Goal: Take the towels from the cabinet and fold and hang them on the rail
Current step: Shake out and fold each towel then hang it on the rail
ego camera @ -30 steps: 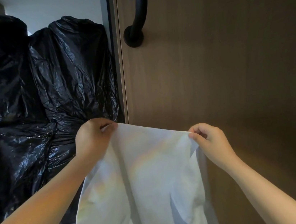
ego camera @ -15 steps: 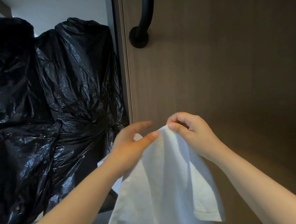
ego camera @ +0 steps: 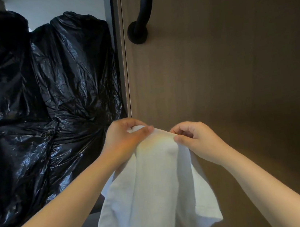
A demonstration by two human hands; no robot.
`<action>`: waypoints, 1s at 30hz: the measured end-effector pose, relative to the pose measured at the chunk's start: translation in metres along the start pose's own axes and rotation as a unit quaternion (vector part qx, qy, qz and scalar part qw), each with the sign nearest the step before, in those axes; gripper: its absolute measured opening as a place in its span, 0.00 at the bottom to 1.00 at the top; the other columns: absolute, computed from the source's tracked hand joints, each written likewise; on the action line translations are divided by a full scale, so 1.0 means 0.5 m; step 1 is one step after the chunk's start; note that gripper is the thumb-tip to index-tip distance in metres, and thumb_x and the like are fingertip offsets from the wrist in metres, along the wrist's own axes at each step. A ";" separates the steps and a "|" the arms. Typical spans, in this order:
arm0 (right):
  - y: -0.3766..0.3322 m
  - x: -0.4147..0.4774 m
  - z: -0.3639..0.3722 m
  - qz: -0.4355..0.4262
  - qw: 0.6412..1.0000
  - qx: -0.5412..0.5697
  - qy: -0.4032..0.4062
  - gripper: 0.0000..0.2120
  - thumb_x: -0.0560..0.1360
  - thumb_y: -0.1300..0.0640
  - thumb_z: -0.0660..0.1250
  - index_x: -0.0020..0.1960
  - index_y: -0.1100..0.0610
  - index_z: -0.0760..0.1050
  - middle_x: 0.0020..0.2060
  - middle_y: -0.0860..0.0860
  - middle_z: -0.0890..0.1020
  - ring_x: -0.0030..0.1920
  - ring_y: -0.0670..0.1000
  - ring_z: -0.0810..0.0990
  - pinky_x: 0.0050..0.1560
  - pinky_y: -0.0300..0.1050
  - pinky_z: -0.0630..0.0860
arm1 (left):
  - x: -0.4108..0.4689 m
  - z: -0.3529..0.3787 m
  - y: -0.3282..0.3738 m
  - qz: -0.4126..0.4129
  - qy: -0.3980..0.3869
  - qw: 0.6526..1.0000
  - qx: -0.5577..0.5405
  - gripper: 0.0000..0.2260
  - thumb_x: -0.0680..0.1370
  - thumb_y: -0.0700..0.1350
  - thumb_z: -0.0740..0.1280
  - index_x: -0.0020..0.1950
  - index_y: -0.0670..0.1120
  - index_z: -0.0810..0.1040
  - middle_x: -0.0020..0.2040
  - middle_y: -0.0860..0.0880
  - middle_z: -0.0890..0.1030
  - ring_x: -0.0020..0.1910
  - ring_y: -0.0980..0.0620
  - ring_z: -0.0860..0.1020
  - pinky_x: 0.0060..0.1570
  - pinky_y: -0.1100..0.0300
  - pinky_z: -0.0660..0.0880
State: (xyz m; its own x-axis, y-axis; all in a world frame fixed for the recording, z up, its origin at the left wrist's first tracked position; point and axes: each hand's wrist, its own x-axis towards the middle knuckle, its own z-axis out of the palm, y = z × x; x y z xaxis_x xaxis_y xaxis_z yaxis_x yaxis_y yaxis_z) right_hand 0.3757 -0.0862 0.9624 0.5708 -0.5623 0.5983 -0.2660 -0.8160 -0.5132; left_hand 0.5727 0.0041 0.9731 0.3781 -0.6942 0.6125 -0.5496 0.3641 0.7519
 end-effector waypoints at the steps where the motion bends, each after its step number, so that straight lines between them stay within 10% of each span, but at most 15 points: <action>1: 0.007 -0.005 -0.001 0.006 1.000 -0.008 -0.003 0.06 0.79 0.58 0.66 0.49 0.52 0.82 0.41 0.43 0.83 0.43 0.44 0.81 0.45 0.41 0.79 | 0.008 -0.004 -0.002 0.010 0.016 1.000 0.021 0.05 0.70 0.49 0.77 0.36 0.51 0.84 0.35 0.55 0.84 0.33 0.61 0.80 0.31 0.71 0.72; 18: 0.094 -0.049 -0.025 0.105 0.992 0.029 0.065 0.11 0.80 0.57 0.64 0.41 0.51 0.82 0.36 0.49 0.83 0.38 0.49 0.81 0.39 0.41 0.75 | 0.084 -0.048 -0.061 0.005 0.144 0.986 0.082 0.08 0.72 0.52 0.74 0.35 0.55 0.80 0.35 0.57 0.79 0.37 0.59 0.76 0.33 0.65 0.67; 25: 0.021 -0.037 -0.063 0.073 0.956 0.283 0.026 0.07 0.77 0.54 0.67 0.53 0.46 0.80 0.42 0.55 0.85 0.38 0.49 0.81 0.36 0.40 0.76 | 0.096 -0.018 -0.060 0.016 0.124 0.987 0.096 0.07 0.73 0.49 0.73 0.35 0.54 0.80 0.34 0.58 0.80 0.34 0.65 0.76 0.33 0.66 0.68; 30: 0.037 -0.036 -0.022 0.083 0.991 0.040 0.094 0.07 0.78 0.60 0.64 0.45 0.50 0.74 0.33 0.54 0.78 0.26 0.42 0.71 0.27 0.32 0.68 | 0.063 0.054 -0.090 -0.010 0.035 0.991 0.126 0.08 0.74 0.52 0.72 0.37 0.55 0.76 0.36 0.59 0.77 0.35 0.64 0.74 0.32 0.74 0.66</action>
State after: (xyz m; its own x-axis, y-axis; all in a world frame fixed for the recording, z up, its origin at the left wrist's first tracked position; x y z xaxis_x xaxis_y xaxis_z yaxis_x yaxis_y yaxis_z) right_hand 0.3519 -0.0927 0.9486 0.3672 -0.7086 0.6026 -0.2766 -0.7017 -0.6566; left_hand 0.5894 -0.0510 0.9521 0.4362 -0.6516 0.6206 -0.7070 0.1785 0.6843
